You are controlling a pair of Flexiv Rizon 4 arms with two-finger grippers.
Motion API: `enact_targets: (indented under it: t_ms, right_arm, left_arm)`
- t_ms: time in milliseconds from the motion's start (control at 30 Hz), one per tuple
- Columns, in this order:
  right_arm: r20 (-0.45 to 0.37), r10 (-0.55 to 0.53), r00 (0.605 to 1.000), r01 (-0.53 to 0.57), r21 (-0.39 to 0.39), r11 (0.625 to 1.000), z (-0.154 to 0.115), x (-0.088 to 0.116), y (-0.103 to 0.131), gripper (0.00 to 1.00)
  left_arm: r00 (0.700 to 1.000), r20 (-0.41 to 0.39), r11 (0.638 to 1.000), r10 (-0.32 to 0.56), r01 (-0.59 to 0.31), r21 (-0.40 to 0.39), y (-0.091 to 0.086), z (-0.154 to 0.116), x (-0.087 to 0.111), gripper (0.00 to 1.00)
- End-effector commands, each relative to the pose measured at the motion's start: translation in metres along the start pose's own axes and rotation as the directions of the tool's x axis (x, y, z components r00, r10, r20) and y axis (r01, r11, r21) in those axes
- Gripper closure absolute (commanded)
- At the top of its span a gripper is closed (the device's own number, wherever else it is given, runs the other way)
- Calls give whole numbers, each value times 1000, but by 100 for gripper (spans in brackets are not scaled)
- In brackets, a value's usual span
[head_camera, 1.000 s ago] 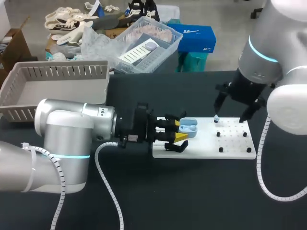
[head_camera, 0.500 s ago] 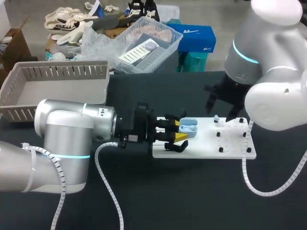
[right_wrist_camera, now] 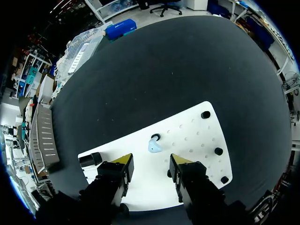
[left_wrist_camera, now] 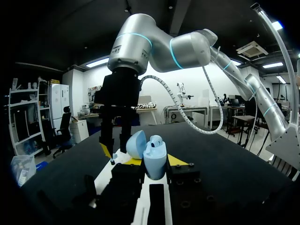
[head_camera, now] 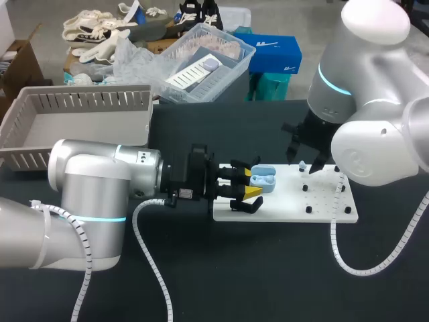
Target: Pick up each earbud case from the left stands, insert the matching earbuds, close the lid, and place the case in the box.
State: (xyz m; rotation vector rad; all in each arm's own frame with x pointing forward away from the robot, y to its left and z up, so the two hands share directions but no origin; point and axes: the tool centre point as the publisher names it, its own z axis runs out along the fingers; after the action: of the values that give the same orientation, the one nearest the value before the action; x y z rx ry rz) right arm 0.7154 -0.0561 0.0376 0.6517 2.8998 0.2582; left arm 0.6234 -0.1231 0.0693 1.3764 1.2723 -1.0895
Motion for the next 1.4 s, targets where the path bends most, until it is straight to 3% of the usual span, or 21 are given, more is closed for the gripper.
enact_targets:
  t_ms: [33,500,533,600,933,1267,1400]
  right_arm:
    - [2,7,1000,-7,3,1000,5,-1,-1,55]
    - [2,5,1000,-5,13,1000,10,-2,-1,59]
    - [2,4,1000,-4,15,1000,10,-3,-1,69]
    - [2,3,1000,-3,18,1000,11,-4,-2,74]
    - [4,2,1000,-2,26,1000,12,-7,-3,68]
    - [5,0,1000,0,29,1000,12,-11,-2,72]
    - [3,-1,1000,1,31,1000,14,-12,-2,79]
  left_arm:
    - [1000,1,1000,2,-2,-7,-2,0,0,100]
    - [1000,1,1000,2,-2,-7,-2,0,0,100]
    - [1000,1,1000,2,-2,-7,-2,0,0,100]
    - [1000,1,1000,2,-2,-7,-2,0,0,100]
    - [1000,1,1000,2,-2,-7,-2,0,0,100]
    - [1000,1,1000,2,-2,-7,-2,0,0,100]
    - [1000,1,1000,2,-2,-7,-2,0,0,100]
